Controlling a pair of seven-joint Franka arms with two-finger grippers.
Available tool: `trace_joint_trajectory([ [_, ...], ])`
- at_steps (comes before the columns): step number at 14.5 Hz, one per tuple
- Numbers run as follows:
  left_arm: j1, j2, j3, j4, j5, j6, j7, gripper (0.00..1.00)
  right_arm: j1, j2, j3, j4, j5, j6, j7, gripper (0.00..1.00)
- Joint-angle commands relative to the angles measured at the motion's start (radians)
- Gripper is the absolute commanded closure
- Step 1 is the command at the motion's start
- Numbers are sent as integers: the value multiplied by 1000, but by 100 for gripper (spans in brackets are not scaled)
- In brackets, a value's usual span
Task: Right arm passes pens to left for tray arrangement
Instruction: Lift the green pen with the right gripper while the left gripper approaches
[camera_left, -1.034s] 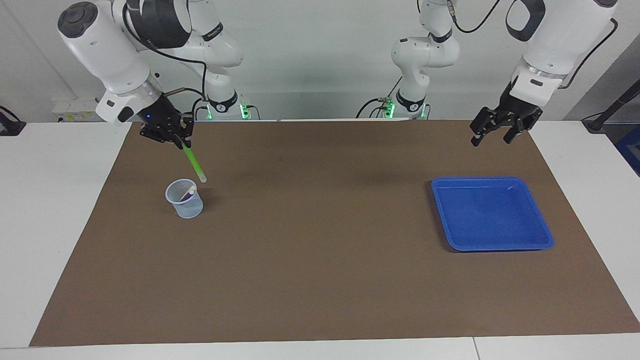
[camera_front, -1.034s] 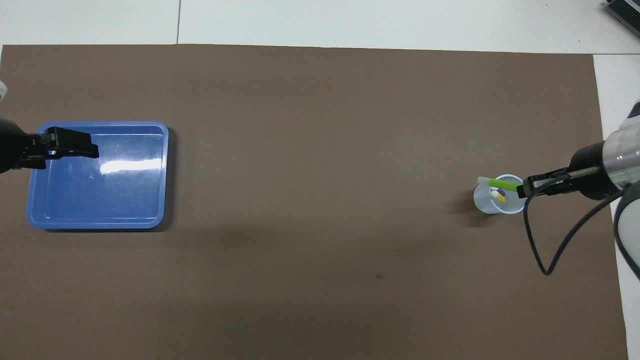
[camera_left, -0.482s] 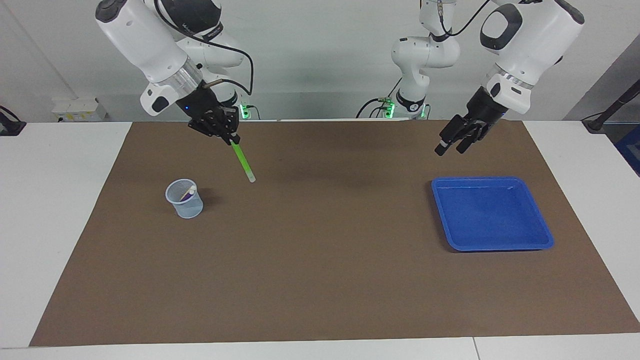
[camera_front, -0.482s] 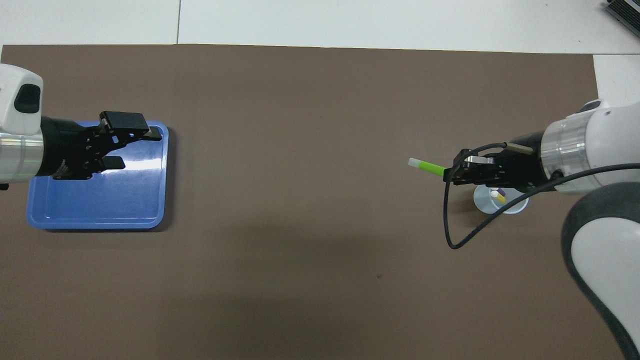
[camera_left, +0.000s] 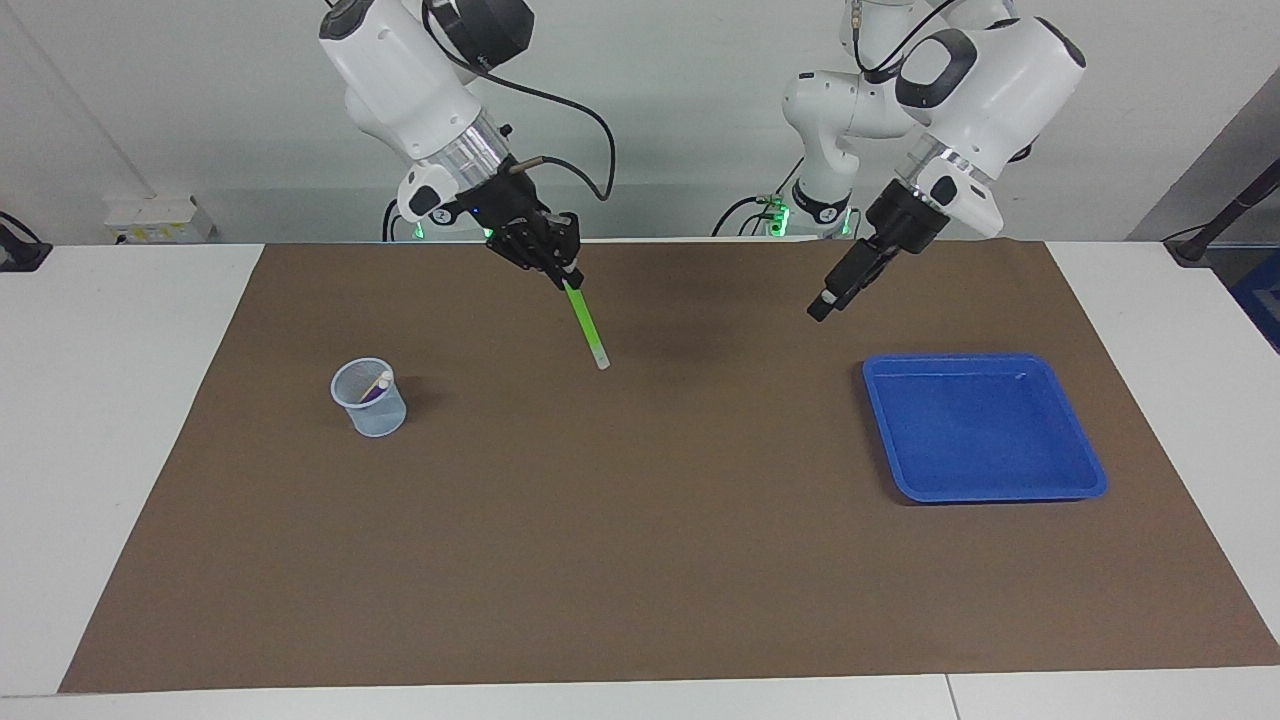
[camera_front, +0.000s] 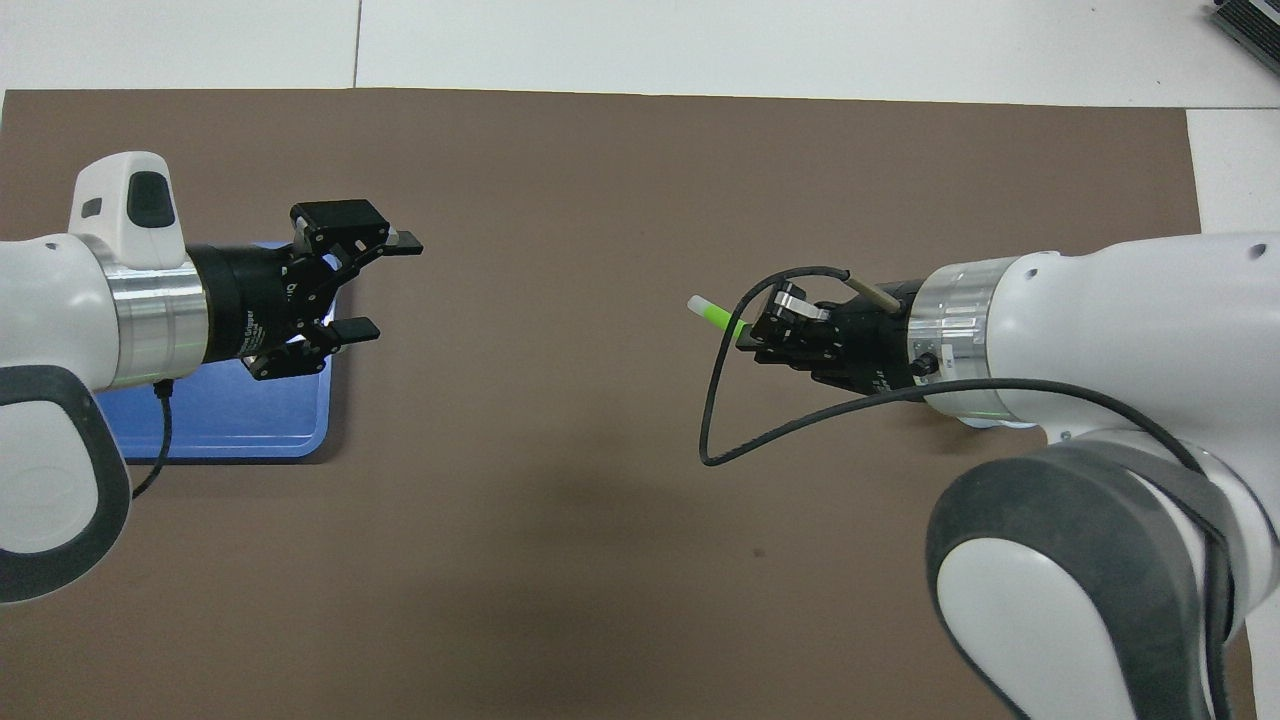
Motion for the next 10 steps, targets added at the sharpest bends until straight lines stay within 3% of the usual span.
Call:
trace_joint_trajectory([
  [1, -45, -38, 14, -90, -117, 106, -29, 3, 28, -5, -1, -48, 69, 79, 80, 100],
  [4, -97, -29, 14, -121, -250, 258, -81, 4, 45, 10, -1, -51, 142, 104, 125, 100],
  [6, -135, -9, 14, -121, -343, 324, -80, 5, 92, 33, -1, -53, 149, 202, 151, 100],
  [10, -186, 23, 14, -121, -400, 335, -80, 8, 150, 88, -1, -51, 149, 329, 180, 100],
])
